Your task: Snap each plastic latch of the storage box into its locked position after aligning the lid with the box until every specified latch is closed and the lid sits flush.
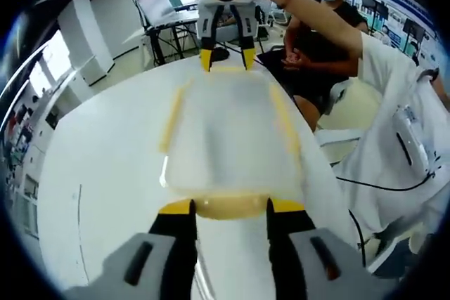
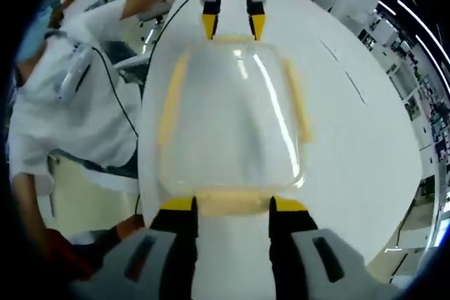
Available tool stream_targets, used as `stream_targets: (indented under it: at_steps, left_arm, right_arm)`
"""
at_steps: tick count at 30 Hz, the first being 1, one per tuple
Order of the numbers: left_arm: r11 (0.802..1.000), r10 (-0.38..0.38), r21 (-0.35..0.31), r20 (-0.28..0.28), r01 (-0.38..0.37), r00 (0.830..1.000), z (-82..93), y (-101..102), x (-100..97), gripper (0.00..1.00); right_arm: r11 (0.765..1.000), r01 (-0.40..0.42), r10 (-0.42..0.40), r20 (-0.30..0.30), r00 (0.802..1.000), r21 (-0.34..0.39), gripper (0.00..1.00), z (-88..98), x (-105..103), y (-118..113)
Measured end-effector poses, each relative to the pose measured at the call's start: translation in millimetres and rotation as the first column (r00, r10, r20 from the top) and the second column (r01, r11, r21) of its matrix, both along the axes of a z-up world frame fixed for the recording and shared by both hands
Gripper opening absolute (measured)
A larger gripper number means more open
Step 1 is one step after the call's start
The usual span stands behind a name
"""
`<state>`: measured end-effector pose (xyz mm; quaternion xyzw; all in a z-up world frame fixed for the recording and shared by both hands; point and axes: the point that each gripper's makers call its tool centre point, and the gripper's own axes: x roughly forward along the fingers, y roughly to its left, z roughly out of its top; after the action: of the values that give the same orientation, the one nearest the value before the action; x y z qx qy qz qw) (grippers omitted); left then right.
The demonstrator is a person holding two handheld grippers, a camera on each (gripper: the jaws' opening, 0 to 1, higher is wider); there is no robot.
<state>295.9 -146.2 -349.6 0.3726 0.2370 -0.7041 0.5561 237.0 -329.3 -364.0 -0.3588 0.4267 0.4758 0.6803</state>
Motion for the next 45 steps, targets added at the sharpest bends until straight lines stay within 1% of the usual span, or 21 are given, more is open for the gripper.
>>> stream_targets:
  at_steps: [4,6,7,14,15,19,22,24,27,29,31,33,34,37,39,40,45]
  left_arm:
    - [1.0,0.006,-0.005,0.0,-0.006,1.0,1.0,4,1.0,0.36]
    - [1.0,0.019,-0.004,0.0,-0.019,1.0,0.1,14,3.8,0.36]
    - [1.0,0.025,-0.003,0.0,-0.025,1.0,-0.4,19,5.3,0.36]
    - [0.998,0.056,0.001,0.001,-0.056,0.998,0.9,41,13.3,0.36]
    - [0.998,0.067,0.002,0.002,-0.067,0.998,1.8,47,15.5,0.36]
    - [0.997,0.072,0.002,-0.002,-0.072,0.997,1.9,49,16.2,0.36]
    - [0.997,0.079,0.005,0.007,-0.079,0.997,2.1,57,17.3,0.36]
    - [0.996,0.093,0.005,0.004,-0.093,0.996,2.6,67,17.9,0.36]
    - [0.995,0.102,0.004,0.005,-0.102,0.995,2.1,73,17.8,0.36]
    - [0.994,0.112,0.001,0.003,-0.112,0.994,2.9,79,17.7,0.36]
    - [0.992,0.124,0.003,0.003,-0.124,0.992,2.9,87,18.1,0.36]
    - [0.991,0.135,0.005,0.0,-0.135,0.991,2.2,91,18.8,0.36]
    - [0.991,0.135,0.004,0.008,-0.135,0.991,1.9,94,19.2,0.36]
    - [0.99,0.144,0.008,-0.002,-0.144,0.99,1.7,99,19.0,0.36]
    - [0.99,0.144,0.006,0.002,-0.144,0.99,1.5,100,19.1,0.36]
    - [0.988,0.153,0.004,-0.001,-0.153,0.988,0.5,107,19.9,0.36]
    - [0.986,0.167,0.0,-0.007,-0.167,0.986,-1.1,118,20.3,0.36]
  right_arm:
    - [1.0,-0.004,0.004,-0.002,1.0,0.002,0.36,0.8,4,4]
    - [1.0,-0.01,0.01,-0.005,1.0,0.007,0.36,1.3,5,7]
    - [1.0,-0.023,0.023,-0.001,1.0,0.015,0.36,1.8,11,18]
    - [0.998,-0.058,0.058,-0.003,0.998,0.013,0.36,2.8,26,38]
    - [0.998,-0.069,0.069,-0.001,0.998,0.009,0.36,3.1,32,44]
    - [0.997,-0.071,0.071,-0.003,0.997,0.01,0.36,3.3,33,45]
    - [0.997,-0.08,0.08,-0.004,0.997,0.011,0.36,4.6,35,51]
    - [0.995,-0.095,0.095,0.0,0.995,0.007,0.36,6.8,37,62]
    - [0.994,-0.111,0.111,0.001,0.994,0.007,0.37,9.9,39,70]
    - [0.993,-0.114,0.114,0.001,0.993,0.005,0.37,9.8,40,73]
    - [0.992,-0.127,0.127,-0.001,0.992,0.006,0.37,9.5,43,81]
    - [0.991,-0.137,0.137,0.007,0.991,0.004,0.37,8.6,46,85]
    - [0.99,-0.137,0.137,0.003,0.991,0.007,0.37,8.0,46,88]
    - [0.989,-0.147,0.147,-0.001,0.989,0.009,0.37,6.4,48,93]
    - [0.989,-0.146,0.146,-0.006,0.989,0.009,0.37,6.0,48,94]
    - [0.988,-0.155,0.155,-0.008,0.988,0.007,0.37,6.6,52,101]
    - [0.986,-0.168,0.168,-0.012,0.986,0.003,0.37,7.1,56,110]
